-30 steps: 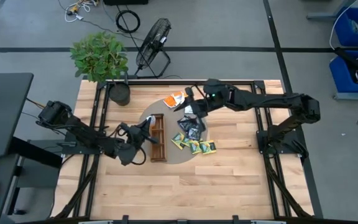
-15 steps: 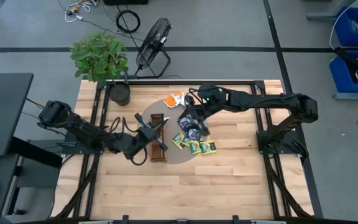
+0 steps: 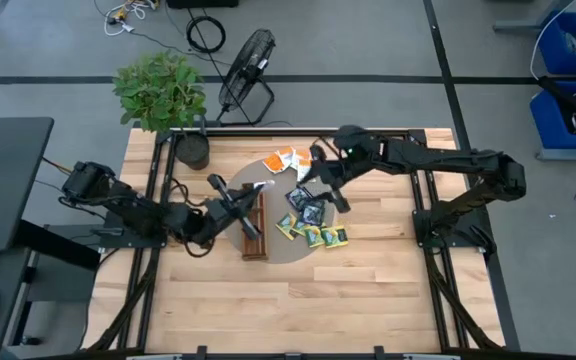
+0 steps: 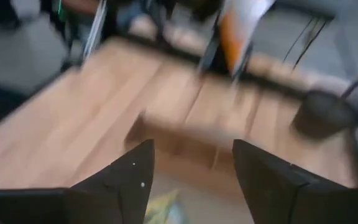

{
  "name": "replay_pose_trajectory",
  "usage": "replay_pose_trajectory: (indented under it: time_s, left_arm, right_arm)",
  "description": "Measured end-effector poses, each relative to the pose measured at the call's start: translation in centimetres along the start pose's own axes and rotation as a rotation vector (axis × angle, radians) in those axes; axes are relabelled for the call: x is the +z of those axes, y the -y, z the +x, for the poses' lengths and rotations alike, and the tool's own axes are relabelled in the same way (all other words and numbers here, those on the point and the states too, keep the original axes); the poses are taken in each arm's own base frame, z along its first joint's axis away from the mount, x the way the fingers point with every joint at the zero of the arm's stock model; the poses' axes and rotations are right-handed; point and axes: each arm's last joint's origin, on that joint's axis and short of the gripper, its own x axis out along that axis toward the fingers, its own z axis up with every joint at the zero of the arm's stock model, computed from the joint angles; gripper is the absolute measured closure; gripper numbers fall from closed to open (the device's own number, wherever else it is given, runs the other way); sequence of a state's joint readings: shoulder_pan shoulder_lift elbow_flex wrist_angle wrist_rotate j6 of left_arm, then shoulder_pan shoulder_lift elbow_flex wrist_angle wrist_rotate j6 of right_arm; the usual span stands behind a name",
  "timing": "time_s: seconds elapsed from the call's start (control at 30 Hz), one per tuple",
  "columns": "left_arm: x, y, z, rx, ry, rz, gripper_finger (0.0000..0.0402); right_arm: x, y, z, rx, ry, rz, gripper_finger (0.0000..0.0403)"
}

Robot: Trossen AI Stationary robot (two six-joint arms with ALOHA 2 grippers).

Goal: Pick & Place Tea
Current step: Put the white tea bag into the bottom section of the wooden organizer

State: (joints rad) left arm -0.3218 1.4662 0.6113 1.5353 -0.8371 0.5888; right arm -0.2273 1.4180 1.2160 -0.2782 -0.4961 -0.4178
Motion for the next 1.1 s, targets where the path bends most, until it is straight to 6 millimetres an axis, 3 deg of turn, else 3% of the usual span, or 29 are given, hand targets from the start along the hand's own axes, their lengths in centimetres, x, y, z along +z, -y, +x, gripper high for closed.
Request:
replay_pose_trajectory:
  time_s: [0.1,0.3,0.67,1.1]
  left_arm:
    - [0.4,-0.1,0.0,-0.033,0.052,-0.016,0.04]
    - [0.7,0.0,0.6,-0.066,0.103,0.007,0.04]
    - [0.3,-1.1,1.9,-0.11,0.166,-0.044,0.04]
    - [0.3,-1.5,2.7,-0.139,0.209,-0.055,0.04]
  right_arm:
    - [1.2,0.7,0.4,-0.019,0.148,-0.015,0.0179]
    - [1.7,1.3,1.6,-0.009,0.25,0.02,0.0178]
    - [1.8,1.7,2.8,-0.02,0.317,0.026,0.0179]
    - [2.2,1.8,2.7,-0.031,0.358,0.037,0.0182]
